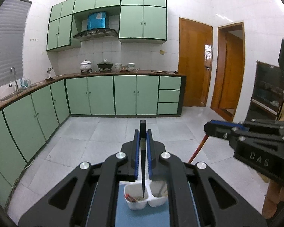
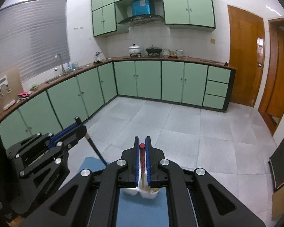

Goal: Organize utensils
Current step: 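Carry both chopsticks to the white holder and lower them in, then open both tools to release the chopsticks into the holder, then move both tools back to the last two chopsticks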

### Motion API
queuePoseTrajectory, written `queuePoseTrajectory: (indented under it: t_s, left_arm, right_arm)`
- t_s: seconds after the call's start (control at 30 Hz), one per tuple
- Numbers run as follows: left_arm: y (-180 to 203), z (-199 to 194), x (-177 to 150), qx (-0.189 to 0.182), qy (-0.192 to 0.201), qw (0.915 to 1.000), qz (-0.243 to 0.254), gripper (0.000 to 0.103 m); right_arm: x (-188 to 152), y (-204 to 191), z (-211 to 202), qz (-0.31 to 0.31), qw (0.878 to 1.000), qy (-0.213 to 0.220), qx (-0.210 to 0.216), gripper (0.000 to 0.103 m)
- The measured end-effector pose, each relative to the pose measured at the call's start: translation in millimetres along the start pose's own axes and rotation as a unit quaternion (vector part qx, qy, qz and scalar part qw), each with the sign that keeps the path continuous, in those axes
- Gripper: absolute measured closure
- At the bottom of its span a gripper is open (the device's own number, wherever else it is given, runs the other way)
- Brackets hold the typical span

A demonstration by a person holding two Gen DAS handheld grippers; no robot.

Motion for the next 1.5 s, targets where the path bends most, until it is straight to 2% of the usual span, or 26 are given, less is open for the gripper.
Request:
queuePoseTrajectory:
  t_s: [0.17, 0.47, 0.53, 0.6, 0.67, 0.8, 0.87, 1.0, 1.13, 1.2, 1.3, 1.47, 1.5]
  left_arm:
    - [-5.7, 31.2, -19.8, 0.001, -0.002, 1.0, -0.003, 0.097]
    - [-22.3, 72.2, -73.9, 0.008, -0.044, 0.9989, -0.008, 0.096]
    - [-28.9, 72.0, -80.0, 0.01, -0.053, 0.9985, -0.013, 0.096]
    - [-34.2, 66.7, -80.8, 0.013, -0.052, 0.9985, -0.014, 0.089]
    - [-39.5, 55.9, -77.7, 0.013, -0.045, 0.9987, -0.019, 0.076]
    - [-50.9, 20.4, -71.4, 0.009, -0.032, 0.9992, -0.023, 0.073]
    - [-58.2, 1.1, -73.4, 0.009, -0.029, 0.9992, -0.026, 0.064]
    - [-78.5, -41.4, -93.4, 0.008, -0.033, 0.9988, -0.036, 0.062]
    - [-99.9, -77.5, -126.4, 0.019, -0.037, 0.9981, -0.045, 0.058]
    - [-108.2, -97.0, -154.0, 0.031, -0.041, 0.9979, -0.039, 0.058]
    - [-116.0, -121.4, -199.2, 0.038, -0.052, 0.9968, -0.048, 0.057]
    - [-126.2, -156.6, -277.5, 0.06, -0.071, 0.9938, -0.061, 0.056]
    - [-128.6, -162.7, -297.7, 0.066, -0.079, 0.9926, -0.065, 0.056]
  right_arm:
    - [-17.9, 10.3, 38.5, 0.005, 1.0, -0.014, -0.008, 0.097]
    - [-72.2, 14.9, 94.2, 0.005, 0.998, -0.061, -0.003, 0.097]
    - [-78.0, 14.6, 96.0, 0.01, 0.998, -0.064, 0.002, 0.091]
    - [-83.6, 17.4, 91.2, 0.01, 0.998, -0.062, -0.002, 0.086]
    - [-87.2, 22.5, 82.5, 0.013, 0.998, -0.057, -0.005, 0.085]
    - [-93.4, 34.0, 51.7, 0.022, 0.999, -0.037, -0.014, 0.08]
    - [-100.1, 39.7, 28.7, 0.029, 0.999, -0.024, -0.011, 0.079]
    - [-130.4, 44.3, -22.4, 0.014, 1.0, 0.006, -0.022, 0.071]
    - [-190.4, 34.5, -60.4, -0.003, 1.0, 0.013, -0.025, 0.065]
    - [-240.1, 20.2, -72.1, -0.006, 1.0, 0.001, -0.019, 0.065]
    - [-323.7, -12.3, -79.9, -0.003, 0.999, -0.032, -0.004, 0.065]
    - [-431.8, -77.5, -90.4, -0.002, 0.997, -0.069, 0.014, 0.064]
    - [-442.8, -88.7, -90.3, -0.001, 0.997, -0.074, 0.017, 0.063]
Point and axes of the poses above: each gripper's, at about its wrist camera, not at the fingertips, and z roughly the way its jaws point, y to its right, x to its top, the point moved 9 cm from there along z, roughly the way its jaws point, and after that the axes turned 4 degrees about -z, right-handed, at the moved point
